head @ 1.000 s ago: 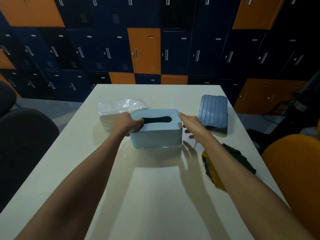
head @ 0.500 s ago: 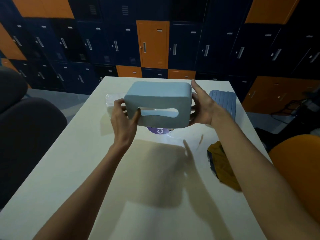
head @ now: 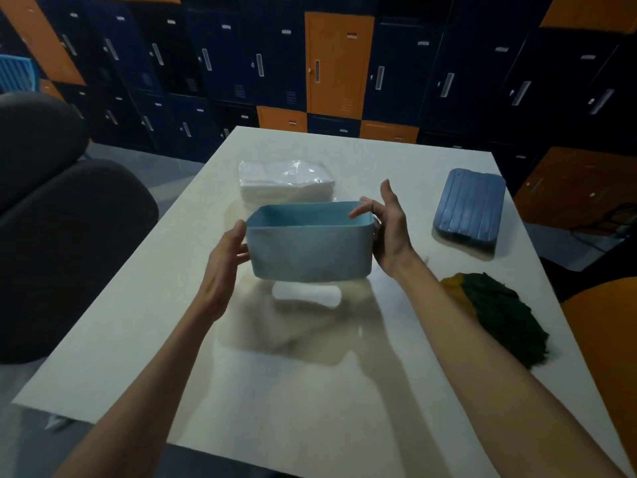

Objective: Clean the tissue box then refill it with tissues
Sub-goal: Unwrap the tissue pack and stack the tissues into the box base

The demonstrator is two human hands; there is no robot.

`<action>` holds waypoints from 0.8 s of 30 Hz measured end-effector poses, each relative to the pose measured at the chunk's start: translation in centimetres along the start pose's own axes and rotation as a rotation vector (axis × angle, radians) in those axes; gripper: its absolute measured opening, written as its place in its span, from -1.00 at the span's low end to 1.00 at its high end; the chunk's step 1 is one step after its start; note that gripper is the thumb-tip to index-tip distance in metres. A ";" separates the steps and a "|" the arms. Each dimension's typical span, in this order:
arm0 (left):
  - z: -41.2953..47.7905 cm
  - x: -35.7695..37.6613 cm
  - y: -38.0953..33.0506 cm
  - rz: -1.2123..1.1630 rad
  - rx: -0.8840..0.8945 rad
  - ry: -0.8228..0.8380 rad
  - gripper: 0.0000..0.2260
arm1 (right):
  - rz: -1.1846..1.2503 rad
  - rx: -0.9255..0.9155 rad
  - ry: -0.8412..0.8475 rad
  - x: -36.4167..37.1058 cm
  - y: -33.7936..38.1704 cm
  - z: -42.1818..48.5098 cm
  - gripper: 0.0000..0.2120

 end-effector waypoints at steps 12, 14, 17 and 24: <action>2.2 -6.5 2.7 0.162 -0.007 -0.034 -0.51 | -0.077 0.035 -0.079 7.1 -4.5 0.9 -0.59; 2.6 -7.3 2.9 0.205 -0.010 0.003 -0.51 | -0.095 0.027 -0.116 7.4 -4.8 0.9 -0.63; 3.3 -8.3 2.7 0.247 -0.018 0.069 -0.51 | -0.109 0.031 -0.139 7.3 -5.0 1.3 -0.62; 8.8 -10.6 -1.1 0.230 -0.002 0.075 -0.56 | -0.089 -0.105 -0.362 5.2 -0.7 4.2 -0.83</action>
Point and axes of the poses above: each hand's wrist, its own z-axis towards the middle knuckle, its own x-axis out of the palm, y = z × x, the point moved 1 cm from there along z, towards the middle knuckle, and after that the axes turned 6 degrees about z, right-handed, at the moved point
